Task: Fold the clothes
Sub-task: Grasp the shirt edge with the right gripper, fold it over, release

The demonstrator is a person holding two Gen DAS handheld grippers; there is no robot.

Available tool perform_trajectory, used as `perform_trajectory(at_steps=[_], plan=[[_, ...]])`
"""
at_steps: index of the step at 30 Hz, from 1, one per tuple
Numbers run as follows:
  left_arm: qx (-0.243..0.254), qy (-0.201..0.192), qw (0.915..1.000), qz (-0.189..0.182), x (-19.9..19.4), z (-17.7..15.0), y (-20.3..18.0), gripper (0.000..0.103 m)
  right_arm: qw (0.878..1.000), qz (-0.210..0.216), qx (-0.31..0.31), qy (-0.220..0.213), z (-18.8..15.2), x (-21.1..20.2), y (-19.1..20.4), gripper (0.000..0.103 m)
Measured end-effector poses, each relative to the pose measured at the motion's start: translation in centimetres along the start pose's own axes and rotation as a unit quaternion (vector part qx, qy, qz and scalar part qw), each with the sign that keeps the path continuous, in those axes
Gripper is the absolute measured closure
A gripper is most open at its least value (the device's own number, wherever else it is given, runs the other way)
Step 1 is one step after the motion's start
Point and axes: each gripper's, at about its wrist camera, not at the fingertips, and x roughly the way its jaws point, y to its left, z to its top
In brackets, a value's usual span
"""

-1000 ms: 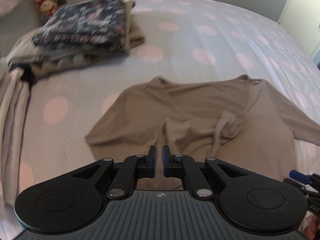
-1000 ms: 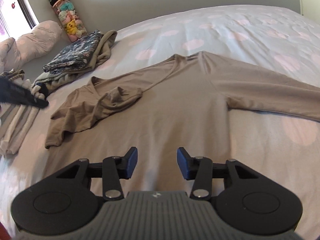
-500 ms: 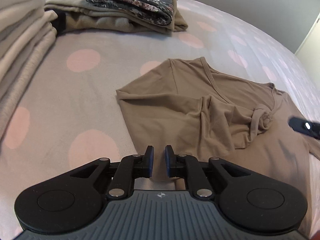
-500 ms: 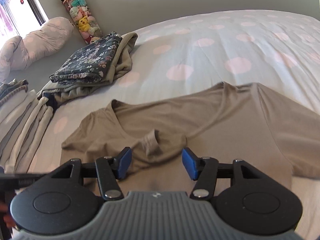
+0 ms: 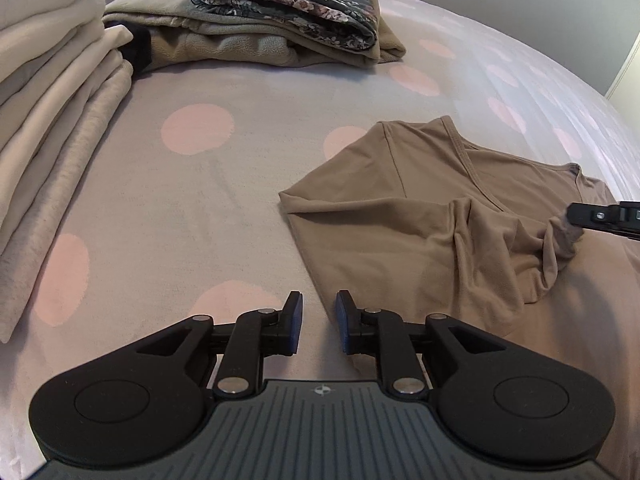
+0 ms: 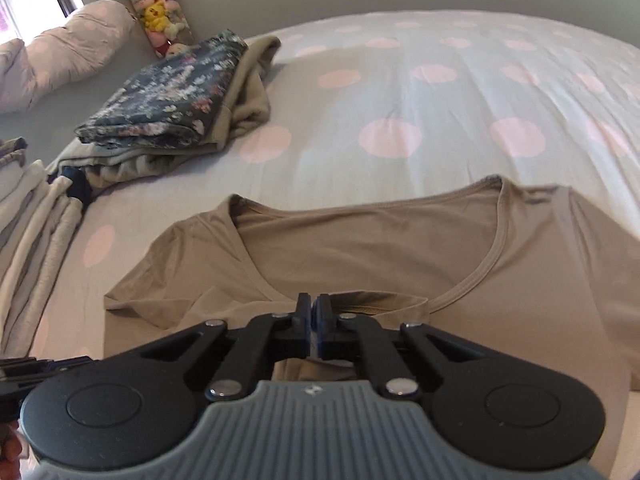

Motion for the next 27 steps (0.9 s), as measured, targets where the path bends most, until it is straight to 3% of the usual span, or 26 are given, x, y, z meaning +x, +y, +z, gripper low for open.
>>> perform_trajectory(at_steps=[5,9,15,21,23,27], plan=[[0.004,-0.01,0.9999,-0.009,-0.8,0.2,-0.2,0.087,1.0,-0.002,-0.016,-0.017,-1.1,-5.0,-0.4,0.1],[0.01,-0.01,0.9999,-0.009,-1.0,0.2,-0.4,0.087,1.0,-0.004,0.005,-0.002,-3.8,-7.5,-1.9,0.1],[0.02,-0.012,0.9997,-0.009,-1.3,0.1,-0.9,0.086,0.998,-0.019,0.011,0.055,-8.2,-5.9,-4.0,0.099],[0.023,-0.007,0.9997,-0.005,-1.2,0.1,-0.8,0.085,0.998,-0.014,0.007,0.068,-8.9,-6.6,-4.8,0.085],[0.022,-0.007,0.9997,-0.004,-1.1,0.2,-0.7,0.085,0.998,-0.019,-0.002,0.052,-8.3,-7.8,-4.7,0.068],[0.023,-0.005,0.9997,-0.005,-1.0,0.2,-0.7,0.085,0.999,-0.026,-0.013,0.018,-6.4,-9.5,-4.8,0.055]])
